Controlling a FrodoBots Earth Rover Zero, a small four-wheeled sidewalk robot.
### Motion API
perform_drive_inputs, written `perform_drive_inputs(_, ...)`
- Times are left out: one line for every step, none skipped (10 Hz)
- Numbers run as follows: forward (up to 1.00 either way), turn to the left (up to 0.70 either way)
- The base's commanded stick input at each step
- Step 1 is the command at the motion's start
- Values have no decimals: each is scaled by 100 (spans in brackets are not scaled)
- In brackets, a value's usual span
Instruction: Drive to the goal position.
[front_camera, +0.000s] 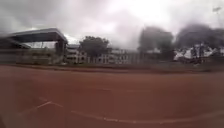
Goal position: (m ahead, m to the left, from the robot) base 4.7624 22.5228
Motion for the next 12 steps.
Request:
perform_drive_inputs(0,45)
perform_drive_inputs(0,45)
perform_drive_inputs(0,45)
perform_drive_inputs(0,45)
perform_drive_inputs(0,45)
perform_drive_inputs(0,45)
perform_drive_inputs(0,45)
perform_drive_inputs(0,45)
perform_drive_inputs(0,45)
perform_drive_inputs(0,45)
perform_drive_inputs(0,45)
perform_drive_inputs(0,45)
